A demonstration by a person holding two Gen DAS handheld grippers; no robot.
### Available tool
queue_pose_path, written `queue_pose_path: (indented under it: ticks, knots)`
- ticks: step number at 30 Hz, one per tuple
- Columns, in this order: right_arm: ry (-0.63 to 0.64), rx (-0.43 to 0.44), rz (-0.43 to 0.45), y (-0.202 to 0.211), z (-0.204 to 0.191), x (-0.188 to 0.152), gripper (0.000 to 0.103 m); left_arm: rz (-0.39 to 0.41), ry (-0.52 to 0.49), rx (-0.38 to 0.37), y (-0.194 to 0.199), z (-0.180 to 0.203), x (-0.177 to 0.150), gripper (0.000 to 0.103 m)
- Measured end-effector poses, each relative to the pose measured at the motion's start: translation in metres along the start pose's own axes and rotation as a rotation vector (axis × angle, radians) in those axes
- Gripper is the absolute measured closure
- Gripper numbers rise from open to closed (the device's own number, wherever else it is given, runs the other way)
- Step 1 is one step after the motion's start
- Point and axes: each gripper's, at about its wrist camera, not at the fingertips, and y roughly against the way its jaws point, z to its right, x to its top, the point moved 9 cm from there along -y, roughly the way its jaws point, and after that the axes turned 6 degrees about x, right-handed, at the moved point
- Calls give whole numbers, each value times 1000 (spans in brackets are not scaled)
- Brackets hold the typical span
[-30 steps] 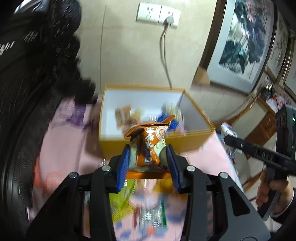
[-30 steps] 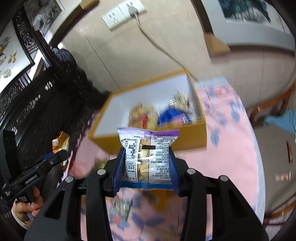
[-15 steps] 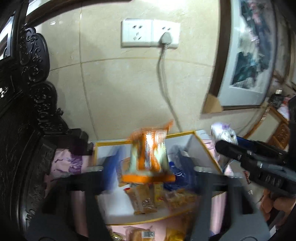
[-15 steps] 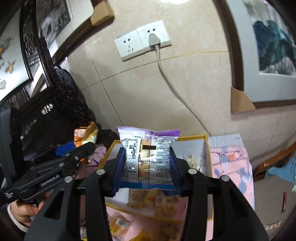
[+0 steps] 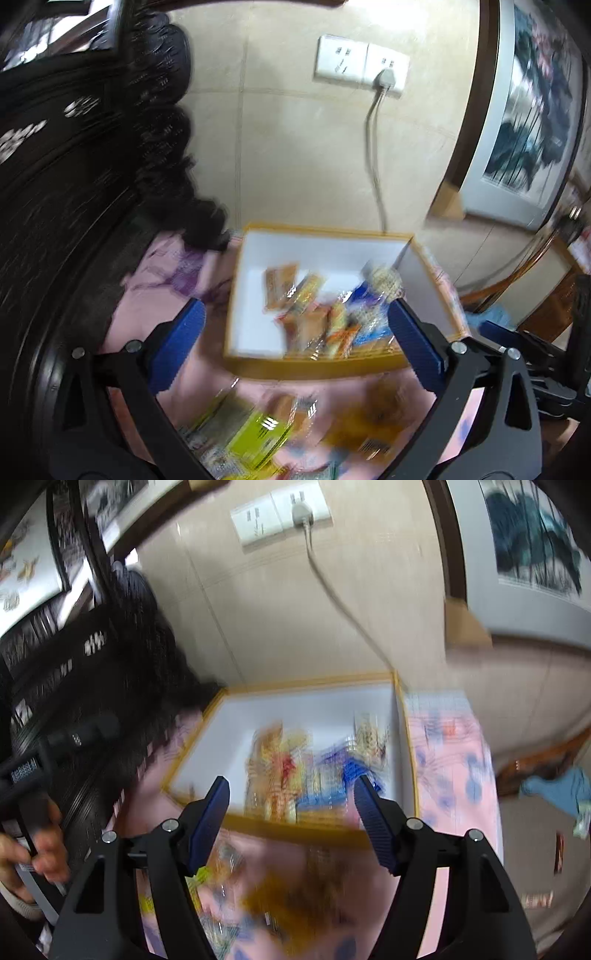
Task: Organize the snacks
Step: 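Move both tools back from the box to the snack pile, then grasp the yellow barcode cake packet with the right tool while the left grasps the green-edged packet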
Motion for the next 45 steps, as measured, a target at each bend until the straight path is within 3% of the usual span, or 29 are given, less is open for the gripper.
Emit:
queue_pose_path:
  ticks: [6, 12, 22, 32, 37, 39, 42, 45]
  knots:
    - [-111, 8, -198, -8, 3, -105, 32, -214, -28, 30, 5, -17, -107, 2]
    - [-67, 44, -296, -20, -21, -148, 32, -353, -2, 35, 24, -31, -182, 2]
    - [246, 80, -268, -74, -49, -130, 32, -342, 26, 91, 51, -48, -193, 2]
    - [447, 104, -292, -114, -50, -134, 34, -383, 61, 185, 75, -72, -230, 2]
    - [555, 76, -287, -119, -49, -145, 44, -378, 33, 190, 80, -65, -233, 2]
    - [550, 80, -283, -115, -47, -147, 60, -370, 9, 179, 80, -57, -232, 2]
    - [487, 76, -276, -101, -39, -151, 64, -352, -52, 146, 77, -39, -228, 2]
    - [335, 119, -235, -75, -31, -150, 64, -343, -137, 108, 65, -15, -228, 2]
